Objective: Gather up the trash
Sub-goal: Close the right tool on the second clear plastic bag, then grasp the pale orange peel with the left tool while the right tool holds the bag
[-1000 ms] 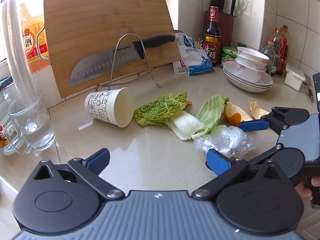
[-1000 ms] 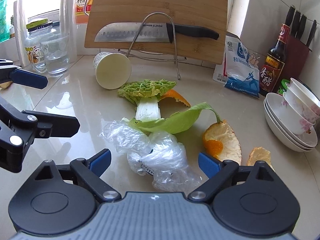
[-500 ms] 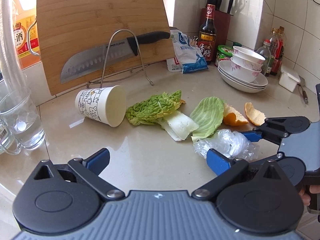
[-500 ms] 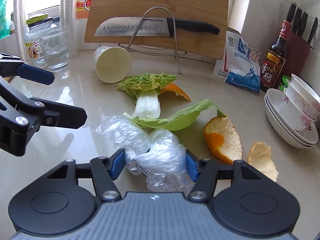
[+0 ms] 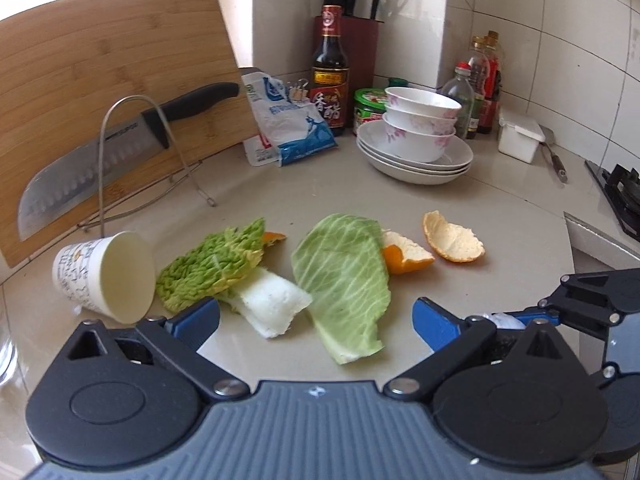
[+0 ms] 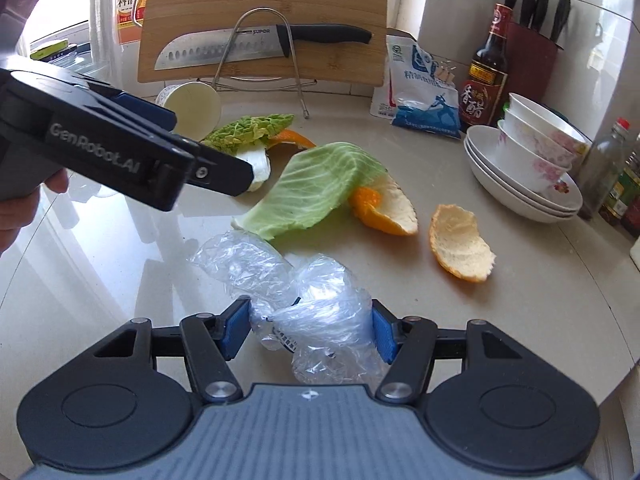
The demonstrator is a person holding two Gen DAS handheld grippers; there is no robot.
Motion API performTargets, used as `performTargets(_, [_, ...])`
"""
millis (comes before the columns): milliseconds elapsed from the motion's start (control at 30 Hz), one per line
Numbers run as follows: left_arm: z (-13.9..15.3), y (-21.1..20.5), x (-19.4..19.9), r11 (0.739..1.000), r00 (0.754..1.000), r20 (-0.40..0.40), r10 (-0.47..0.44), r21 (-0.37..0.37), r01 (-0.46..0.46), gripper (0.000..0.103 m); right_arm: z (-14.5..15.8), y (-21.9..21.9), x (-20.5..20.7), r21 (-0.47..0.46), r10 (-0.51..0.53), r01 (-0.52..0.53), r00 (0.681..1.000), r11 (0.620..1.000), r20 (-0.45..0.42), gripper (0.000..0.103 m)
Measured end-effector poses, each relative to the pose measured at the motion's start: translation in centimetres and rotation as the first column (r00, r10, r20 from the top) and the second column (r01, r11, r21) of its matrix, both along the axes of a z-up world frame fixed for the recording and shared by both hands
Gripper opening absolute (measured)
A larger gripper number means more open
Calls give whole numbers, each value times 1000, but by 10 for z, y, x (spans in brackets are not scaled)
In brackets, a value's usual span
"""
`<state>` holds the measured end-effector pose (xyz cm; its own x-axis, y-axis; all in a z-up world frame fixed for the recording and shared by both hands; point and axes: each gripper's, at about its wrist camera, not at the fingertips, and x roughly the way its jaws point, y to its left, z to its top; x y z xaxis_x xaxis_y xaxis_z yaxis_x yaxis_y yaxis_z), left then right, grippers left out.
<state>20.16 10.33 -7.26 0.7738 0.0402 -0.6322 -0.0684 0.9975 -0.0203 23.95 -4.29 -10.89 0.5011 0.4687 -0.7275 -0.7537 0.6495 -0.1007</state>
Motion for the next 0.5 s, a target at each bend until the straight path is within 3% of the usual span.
performTargets(333, [-10,-51,49,981,981,10,-194,21,194,100,3,-50,-1,-9,-179,179,984,984,0,66])
performTargets(500, [-14,-83,77,960,960,36,-277,52,275,101,0,-60,1,-13,-211,210,978,978,-8,66])
